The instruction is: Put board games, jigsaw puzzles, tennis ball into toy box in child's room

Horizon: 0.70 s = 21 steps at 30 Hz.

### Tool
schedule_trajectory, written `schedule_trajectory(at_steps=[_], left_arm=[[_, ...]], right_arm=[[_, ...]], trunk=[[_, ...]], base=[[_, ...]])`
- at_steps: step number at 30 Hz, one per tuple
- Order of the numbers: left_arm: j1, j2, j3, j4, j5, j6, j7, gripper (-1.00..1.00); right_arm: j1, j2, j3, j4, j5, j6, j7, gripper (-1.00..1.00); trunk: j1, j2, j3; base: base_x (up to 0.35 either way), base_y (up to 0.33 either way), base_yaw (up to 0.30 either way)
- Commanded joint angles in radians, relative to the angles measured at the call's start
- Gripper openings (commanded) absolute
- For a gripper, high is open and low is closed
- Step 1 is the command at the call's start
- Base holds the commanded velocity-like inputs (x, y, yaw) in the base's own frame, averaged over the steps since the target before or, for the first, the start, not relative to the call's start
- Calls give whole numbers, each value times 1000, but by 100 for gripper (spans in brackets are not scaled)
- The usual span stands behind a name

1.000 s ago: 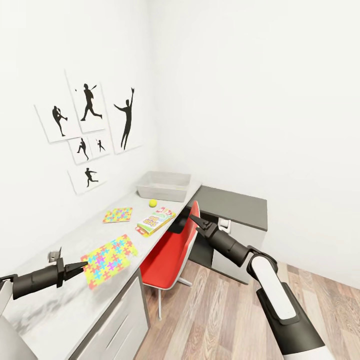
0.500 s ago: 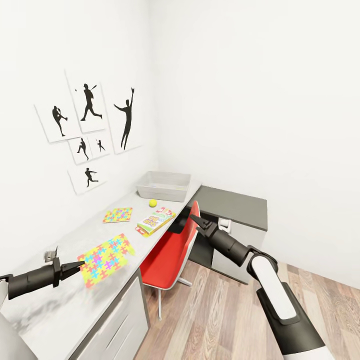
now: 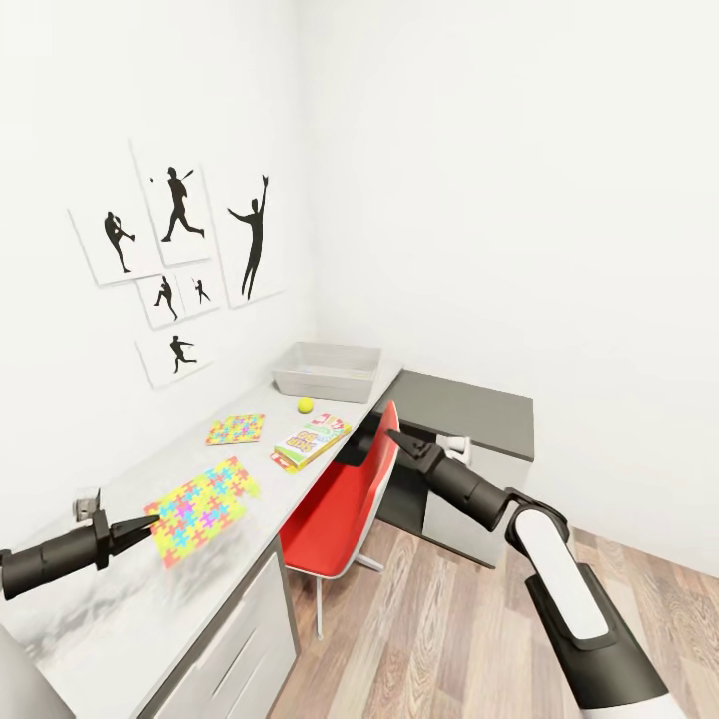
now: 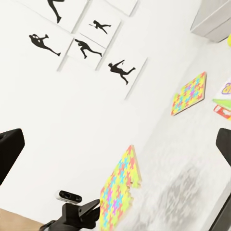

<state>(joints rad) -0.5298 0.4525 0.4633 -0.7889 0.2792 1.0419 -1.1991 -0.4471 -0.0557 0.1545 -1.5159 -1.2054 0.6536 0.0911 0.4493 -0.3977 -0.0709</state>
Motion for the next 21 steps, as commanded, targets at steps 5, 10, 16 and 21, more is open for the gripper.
schedule_trajectory(at_steps=[5, 10, 16, 21], left_arm=[[-1, 0, -1, -2, -6, 3, -78, -100], [-1, 5, -1, -3, -11, 3, -97, -100], [-1, 8, -2, -3, -12, 3, -101, -100], [-1, 10, -2, -3, -13, 3, -102, -100]], right_arm=[[-1, -8, 0, 0, 1, -1, 14, 100], [-1, -10, -1, -1, 2, -2, 16, 100], [-1, -10, -1, -1, 1, -4, 16, 100], [-1, -10, -1, 3, 1, -5, 16, 100]], trunk=[[1, -2, -2], [1, -2, -2], [1, -2, -2], [1, -2, -2]], base=[[0, 0, 0], [0, 0, 0], [0, 0, 0], [0, 0, 0]])
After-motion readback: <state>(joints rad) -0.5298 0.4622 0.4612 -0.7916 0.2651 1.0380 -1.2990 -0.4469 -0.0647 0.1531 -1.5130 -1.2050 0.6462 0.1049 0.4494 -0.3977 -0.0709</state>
